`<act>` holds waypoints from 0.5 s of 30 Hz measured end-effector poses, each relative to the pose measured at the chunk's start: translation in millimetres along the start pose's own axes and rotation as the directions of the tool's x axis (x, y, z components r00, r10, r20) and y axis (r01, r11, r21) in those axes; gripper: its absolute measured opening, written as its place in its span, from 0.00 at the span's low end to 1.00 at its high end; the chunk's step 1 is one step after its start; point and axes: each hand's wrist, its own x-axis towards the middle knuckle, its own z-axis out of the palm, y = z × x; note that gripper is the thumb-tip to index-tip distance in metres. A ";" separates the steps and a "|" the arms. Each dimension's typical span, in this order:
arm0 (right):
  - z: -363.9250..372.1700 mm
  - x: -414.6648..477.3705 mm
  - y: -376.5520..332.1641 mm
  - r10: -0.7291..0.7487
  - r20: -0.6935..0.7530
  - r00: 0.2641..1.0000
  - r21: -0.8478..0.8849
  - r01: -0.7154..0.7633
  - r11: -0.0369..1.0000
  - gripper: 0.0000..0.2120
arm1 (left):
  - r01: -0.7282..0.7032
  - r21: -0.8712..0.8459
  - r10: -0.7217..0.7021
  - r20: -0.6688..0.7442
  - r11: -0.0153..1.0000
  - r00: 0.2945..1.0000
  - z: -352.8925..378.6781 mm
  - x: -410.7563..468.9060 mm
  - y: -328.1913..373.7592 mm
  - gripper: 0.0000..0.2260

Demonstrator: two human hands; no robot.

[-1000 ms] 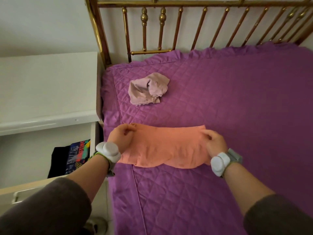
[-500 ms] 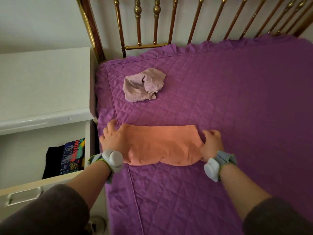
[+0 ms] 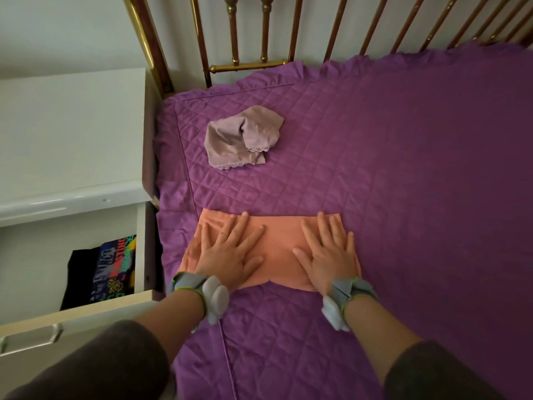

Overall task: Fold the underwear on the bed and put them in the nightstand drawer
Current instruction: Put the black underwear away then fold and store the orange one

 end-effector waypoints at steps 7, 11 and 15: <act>12.6 4.1 2.2 0.048 -0.088 0.995 -0.029 -0.051 0.998 0.32 | -0.014 0.048 0.019 -0.094 0.999 0.995 5.4 2.6 1.6 0.28; 9.4 2.7 1.5 0.045 -0.055 0.997 -0.029 -0.047 0.998 0.33 | -0.001 0.039 0.003 -0.049 0.999 0.999 1.6 3.2 1.7 0.30; -2.7 3.7 1.4 0.037 0.046 0.998 0.033 -0.039 0.999 0.32 | 0.060 -0.063 -0.054 0.097 0.996 0.994 -6.1 -0.8 14.0 0.33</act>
